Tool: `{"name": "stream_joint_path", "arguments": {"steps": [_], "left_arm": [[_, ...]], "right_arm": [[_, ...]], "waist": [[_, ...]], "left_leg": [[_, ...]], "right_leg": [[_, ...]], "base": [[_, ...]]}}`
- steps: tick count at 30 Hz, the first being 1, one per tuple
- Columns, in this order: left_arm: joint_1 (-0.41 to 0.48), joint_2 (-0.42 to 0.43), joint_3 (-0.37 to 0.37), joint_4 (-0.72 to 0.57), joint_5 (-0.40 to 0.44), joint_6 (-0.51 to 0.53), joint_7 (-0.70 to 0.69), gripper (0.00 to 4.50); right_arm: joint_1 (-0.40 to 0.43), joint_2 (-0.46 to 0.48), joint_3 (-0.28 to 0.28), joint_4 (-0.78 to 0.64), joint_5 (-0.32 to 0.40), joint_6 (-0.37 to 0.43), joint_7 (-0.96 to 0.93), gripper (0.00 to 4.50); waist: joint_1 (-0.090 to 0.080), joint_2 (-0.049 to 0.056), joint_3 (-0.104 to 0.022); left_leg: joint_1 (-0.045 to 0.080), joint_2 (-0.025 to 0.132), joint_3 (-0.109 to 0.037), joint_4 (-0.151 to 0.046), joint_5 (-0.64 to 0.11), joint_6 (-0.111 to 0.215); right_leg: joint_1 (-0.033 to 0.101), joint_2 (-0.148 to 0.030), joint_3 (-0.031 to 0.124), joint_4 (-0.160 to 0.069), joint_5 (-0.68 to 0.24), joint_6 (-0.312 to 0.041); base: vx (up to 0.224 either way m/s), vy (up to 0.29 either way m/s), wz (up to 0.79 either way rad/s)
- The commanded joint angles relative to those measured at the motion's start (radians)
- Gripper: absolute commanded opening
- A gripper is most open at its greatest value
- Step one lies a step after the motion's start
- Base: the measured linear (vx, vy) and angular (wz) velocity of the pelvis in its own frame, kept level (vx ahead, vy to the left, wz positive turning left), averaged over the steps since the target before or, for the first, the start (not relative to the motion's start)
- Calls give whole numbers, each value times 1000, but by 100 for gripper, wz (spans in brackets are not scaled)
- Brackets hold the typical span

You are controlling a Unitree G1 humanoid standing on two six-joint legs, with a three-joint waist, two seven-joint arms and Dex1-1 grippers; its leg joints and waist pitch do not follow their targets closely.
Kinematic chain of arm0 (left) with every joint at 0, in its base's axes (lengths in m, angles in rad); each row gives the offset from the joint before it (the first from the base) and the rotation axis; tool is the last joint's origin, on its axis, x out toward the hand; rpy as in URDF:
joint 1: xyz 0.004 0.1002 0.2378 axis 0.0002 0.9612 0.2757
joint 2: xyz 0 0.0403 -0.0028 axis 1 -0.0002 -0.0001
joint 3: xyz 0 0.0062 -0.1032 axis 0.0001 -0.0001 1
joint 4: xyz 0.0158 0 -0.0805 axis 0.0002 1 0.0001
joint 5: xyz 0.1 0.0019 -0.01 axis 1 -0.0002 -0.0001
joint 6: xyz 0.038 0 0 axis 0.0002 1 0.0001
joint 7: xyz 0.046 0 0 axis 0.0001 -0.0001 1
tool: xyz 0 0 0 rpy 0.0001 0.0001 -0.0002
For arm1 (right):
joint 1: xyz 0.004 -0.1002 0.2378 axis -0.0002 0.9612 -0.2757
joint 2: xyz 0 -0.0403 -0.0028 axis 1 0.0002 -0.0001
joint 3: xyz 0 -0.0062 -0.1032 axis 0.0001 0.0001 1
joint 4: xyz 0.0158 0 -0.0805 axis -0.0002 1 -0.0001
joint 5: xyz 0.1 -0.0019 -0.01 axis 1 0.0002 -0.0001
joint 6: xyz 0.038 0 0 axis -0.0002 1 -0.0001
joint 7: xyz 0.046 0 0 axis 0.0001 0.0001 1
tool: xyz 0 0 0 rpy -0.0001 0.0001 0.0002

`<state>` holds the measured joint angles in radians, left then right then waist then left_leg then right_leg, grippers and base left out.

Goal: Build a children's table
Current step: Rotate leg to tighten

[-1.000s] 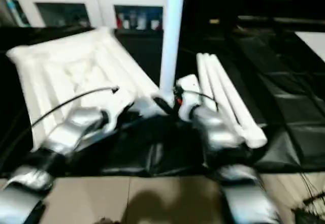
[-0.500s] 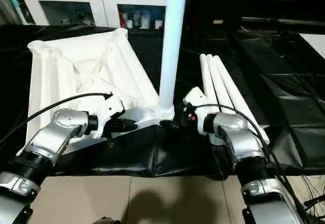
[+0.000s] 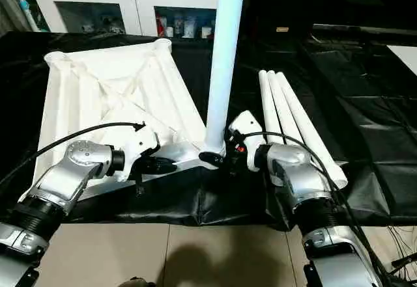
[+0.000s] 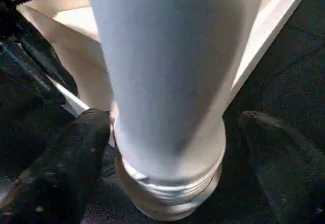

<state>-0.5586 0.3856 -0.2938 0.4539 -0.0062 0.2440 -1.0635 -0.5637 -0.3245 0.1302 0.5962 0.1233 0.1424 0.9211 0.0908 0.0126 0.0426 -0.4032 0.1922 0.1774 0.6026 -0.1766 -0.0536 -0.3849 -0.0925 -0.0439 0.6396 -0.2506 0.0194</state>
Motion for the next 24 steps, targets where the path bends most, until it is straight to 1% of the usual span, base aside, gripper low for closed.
{"name": "stream_joint_path", "arguments": {"steps": [1,3,5,7,8,9,11,12,14,15,17,18,20,21,23,24], "left_arm": [[2,-2,-22,-39,-9,5,-18,0],[3,-3,-21,-39,-8,6,-19,0],[2,-5,-23,-37,-7,4,-22,0],[3,-5,-24,-39,-7,3,-26,0],[3,-6,-25,-37,-6,3,-27,0],[3,-7,-27,-37,-6,2,-30,0],[4,-9,-30,-36,-4,1,-32,0],[4,-11,-31,-34,-3,1,-32,0],[4,-11,-32,-35,-3,1,-34,0],[5,-10,-33,-35,-2,1,-35,0],[5,-9,-38,-31,3,3,-37,0],[5,-9,-38,-31,3,2,-36,0],[6,-10,-37,-30,4,3,-33,0],[5,-16,-36,-23,5,9,-23,0],[-10,-51,-24,20,24,18,54,0],[-26,-82,-12,60,40,19,128,0]], "right_arm": [[-21,3,-1,6,0,-12,-6,387],[-22,4,-4,8,1,-13,-4,364],[-22,5,-8,12,2,-17,3,357],[-23,5,-10,18,2,-22,7,332],[-22,6,-11,20,3,-27,10,332],[-22,6,-11,22,5,-29,12,317],[-18,8,-11,23,8,-33,14,300],[-16,9,-11,24,8,-37,14,300],[-14,10,-12,25,9,-39,14,281],[-11,12,-11,25,8,-42,14,278],[2,20,-9,26,5,-47,8,273],[3,21,-9,26,5,-47,6,271],[6,24,-11,27,5,-48,0,268],[10,33,-18,38,6,-49,-19,268],[15,69,-45,76,3,-44,-117,268],[13,100,-64,100,-3,-39,-201,267]], "waist": [[-1,0,-70],[-1,0,-71],[-2,1,-72],[-1,2,-73],[-2,2,-73],[-2,1,-73],[-1,3,-73],[-2,2,-74],[-2,2,-74],[-2,4,-74],[-2,2,-75],[-2,4,-74],[-3,3,-74],[-4,4,-73],[-7,5,-71],[-10,3,-67]], "left_leg": [[29,33,-5,-57,-37,101],[28,32,-6,-56,-34,101],[28,31,-5,-54,-26,105],[29,31,-5,-53,-22,107],[28,32,-6,-53,-22,108],[28,31,-5,-53,-22,108],[28,31,-6,-52,-23,110],[29,31,-6,-52,-23,110],[29,31,-6,-52,-24,110],[29,32,-6,-52,-23,109],[28,31,-6,-51,-21,110],[29,31,-6,-51,-23,110],[29,31,-7,-52,-23,109],[29,31,-6,-52,-30,107],[28,32,-6,-55,-48,97],[32,32,-6,-60,-83,75]], "right_leg": [[50,-41,27,-47,271,-318],[51,-41,28,-46,278,-318],[50,-41,28,-44,290,-319],[50,-40,27,-43,299,-320],[50,-41,27,-43,301,-321],[50,-40,27,-43,303,-322],[51,-40,27,-43,304,-322],[51,-40,27,-43,301,-323],[51,-40,27,-42,301,-324],[50,-39,27,-42,301,-324],[51,-40,27,-41,304,-325],[50,-41,27,-42,303,-325],[51,-40,27,-42,301,-325],[50,-40,27,-43,294,-326],[48,-43,29,-45,270,-328],[48,-42,30,-52,210,-321]], "base": [[0,0,0],[0,0,0],[0,0,0],[0,0,0],[0,0,0],[0,0,0],[0,0,0],[0,0,0],[0,0,0],[0,0,0],[0,0,0],[0,0,0],[0,0,0],[0,0,0],[0,0,0],[0,0,0]]}}
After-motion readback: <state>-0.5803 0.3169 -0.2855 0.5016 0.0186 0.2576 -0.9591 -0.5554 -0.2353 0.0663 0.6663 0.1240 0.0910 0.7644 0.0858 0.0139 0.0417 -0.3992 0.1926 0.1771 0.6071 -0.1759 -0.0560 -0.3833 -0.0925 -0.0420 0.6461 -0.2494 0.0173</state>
